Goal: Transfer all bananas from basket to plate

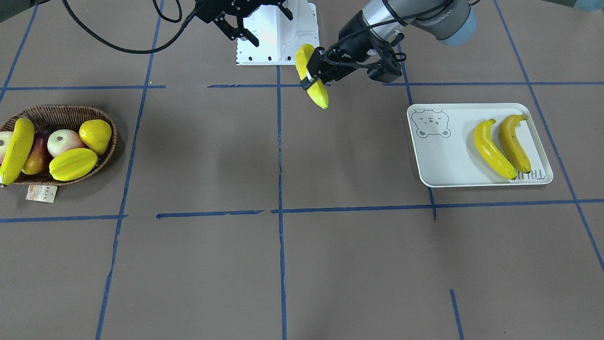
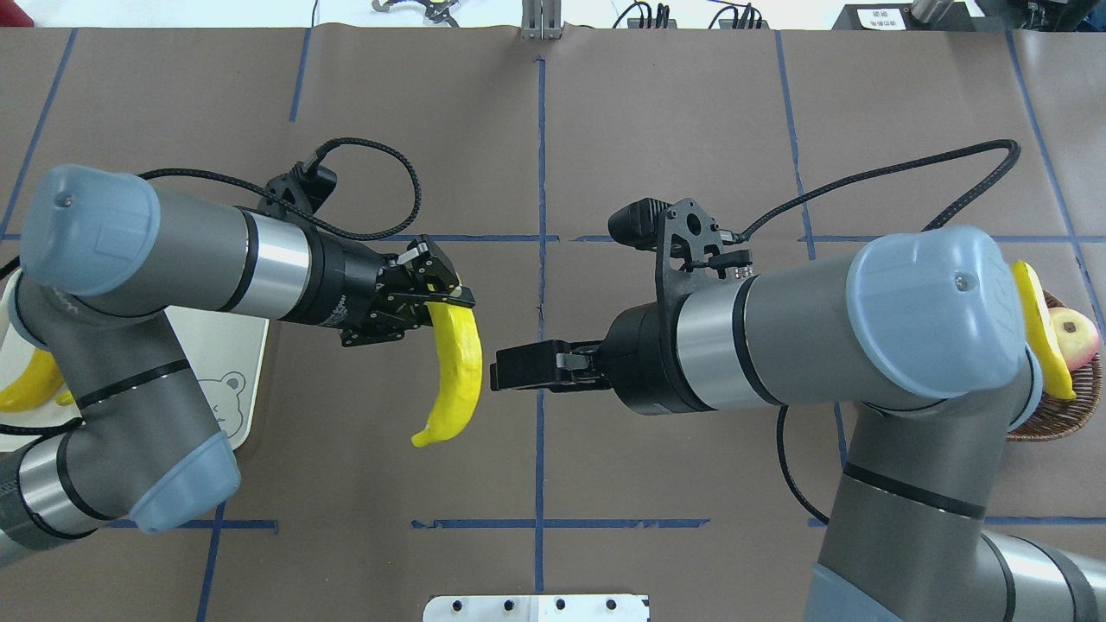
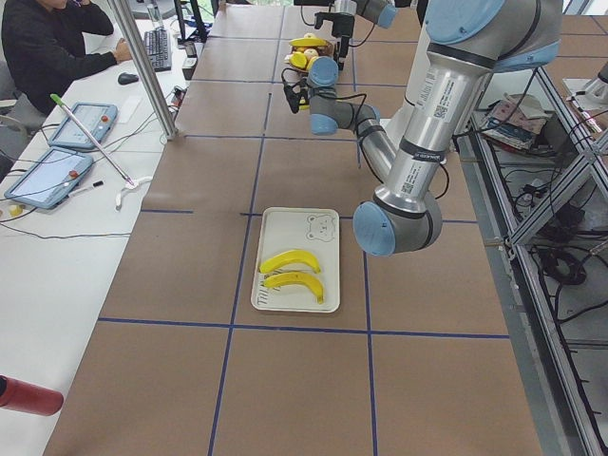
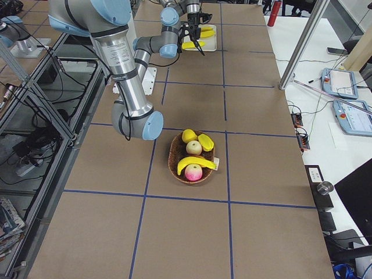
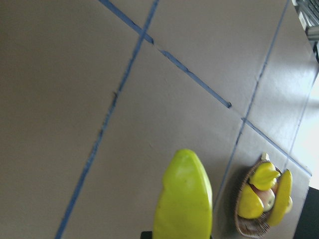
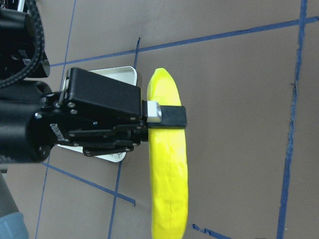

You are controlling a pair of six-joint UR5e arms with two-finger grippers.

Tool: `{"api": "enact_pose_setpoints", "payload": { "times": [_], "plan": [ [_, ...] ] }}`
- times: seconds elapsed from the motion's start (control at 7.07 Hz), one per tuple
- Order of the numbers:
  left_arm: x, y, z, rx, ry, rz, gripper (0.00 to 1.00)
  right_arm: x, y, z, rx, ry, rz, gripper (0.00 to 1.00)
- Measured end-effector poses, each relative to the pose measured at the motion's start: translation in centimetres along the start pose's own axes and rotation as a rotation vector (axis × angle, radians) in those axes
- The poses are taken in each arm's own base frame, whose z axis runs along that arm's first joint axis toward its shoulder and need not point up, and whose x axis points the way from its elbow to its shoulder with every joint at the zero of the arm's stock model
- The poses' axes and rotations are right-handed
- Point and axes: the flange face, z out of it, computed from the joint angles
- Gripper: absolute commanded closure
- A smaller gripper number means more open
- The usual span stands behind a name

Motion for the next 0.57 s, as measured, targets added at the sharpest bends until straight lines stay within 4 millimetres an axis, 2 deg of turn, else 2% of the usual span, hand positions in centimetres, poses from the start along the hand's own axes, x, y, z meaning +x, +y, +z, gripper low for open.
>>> {"api": "enact_pose_setpoints", "payload": {
  "times": [0.28, 0.42, 0.57],
  "plan": [
    [-2.6, -4.9, -1.4, 0.128, -0.256, 0.081, 1.0, 0.4, -0.4, -0.2, 0.011, 0.007, 0.004, 0.0],
    [-5.7, -7.0, -1.6, 0.174, -0.383, 0.118, 1.0, 0.6, -0.8, -0.4, 0.018, 0.012, 0.007, 0.0],
    [-9.6, -8.8, -1.7, 0.202, -0.488, 0.134, 1.0, 1.0, -1.2, -0.6, 0.028, 0.02, 0.012, 0.0]
  ]
}}
